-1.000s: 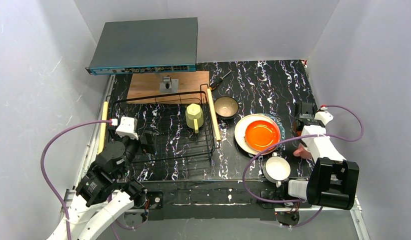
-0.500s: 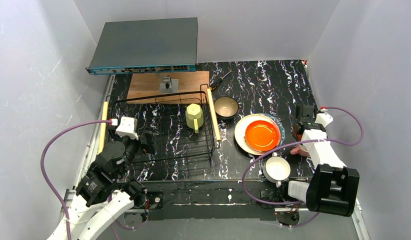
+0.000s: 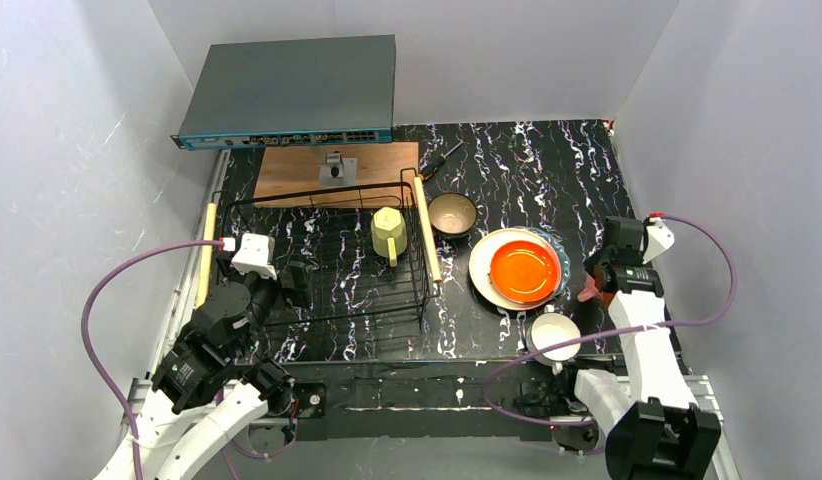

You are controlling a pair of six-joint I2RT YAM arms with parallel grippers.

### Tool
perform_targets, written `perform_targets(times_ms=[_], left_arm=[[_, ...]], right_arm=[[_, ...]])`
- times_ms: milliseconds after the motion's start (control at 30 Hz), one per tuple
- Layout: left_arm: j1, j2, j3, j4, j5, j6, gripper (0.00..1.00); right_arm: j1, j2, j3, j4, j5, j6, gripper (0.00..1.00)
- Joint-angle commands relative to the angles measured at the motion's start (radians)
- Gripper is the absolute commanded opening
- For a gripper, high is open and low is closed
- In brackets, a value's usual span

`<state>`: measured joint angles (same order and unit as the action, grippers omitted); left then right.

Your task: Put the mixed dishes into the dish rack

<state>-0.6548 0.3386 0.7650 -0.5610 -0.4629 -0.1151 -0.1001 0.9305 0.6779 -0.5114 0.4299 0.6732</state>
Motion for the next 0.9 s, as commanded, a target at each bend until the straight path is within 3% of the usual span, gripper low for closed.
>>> perform_targets(times_ms=[0, 133, 300, 400, 467, 533, 600, 733, 867], left_arm=[[-0.002, 0.011, 0.000, 0.010, -0.004, 0.000, 0.98], [-0.002, 0.010, -0.001, 0.010, -0.010, -0.004, 0.98], [-0.001, -0.003, -0.001, 0.011, -0.013, -0.009, 0.98], [-0.001, -0.003, 0.008, 0.006, -0.016, -0.021, 0.98], [-0.001, -0.004, 0.017, 0.005, -0.009, -0.037, 0.98], [-0.001, -0.002, 0.033, -0.006, 0.006, -0.061, 0.98], [-0.002, 0.009, 0.064, -0.039, 0.024, -0.116, 0.98], [-0.001, 0.072, 0.179, -0.105, 0.126, -0.330, 0.98], [-0.002, 0.143, 0.245, -0.038, 0.353, -0.539, 0.98]], right_arm=[[-0.001, -0.142, 0.083, 0.082, -0.169, -0.079, 0.01], [-0.002, -0.276, 0.104, 0.123, -0.358, -0.037, 0.01], [-0.002, -0.319, 0.135, 0.290, -0.733, 0.134, 0.01], [0.002, -0.281, 0.123, 0.492, -0.932, 0.324, 0.01], [0.023, -0.250, 0.043, 0.807, -1.040, 0.543, 0.01], [0.085, -0.215, -0.043, 1.108, -1.054, 0.746, 0.01], [0.190, -0.172, -0.068, 1.280, -1.019, 0.840, 0.01], [0.438, -0.109, 0.077, 1.196, -0.942, 0.720, 0.01], [0.676, -0.062, 0.139, 1.161, -0.810, 0.574, 0.01]])
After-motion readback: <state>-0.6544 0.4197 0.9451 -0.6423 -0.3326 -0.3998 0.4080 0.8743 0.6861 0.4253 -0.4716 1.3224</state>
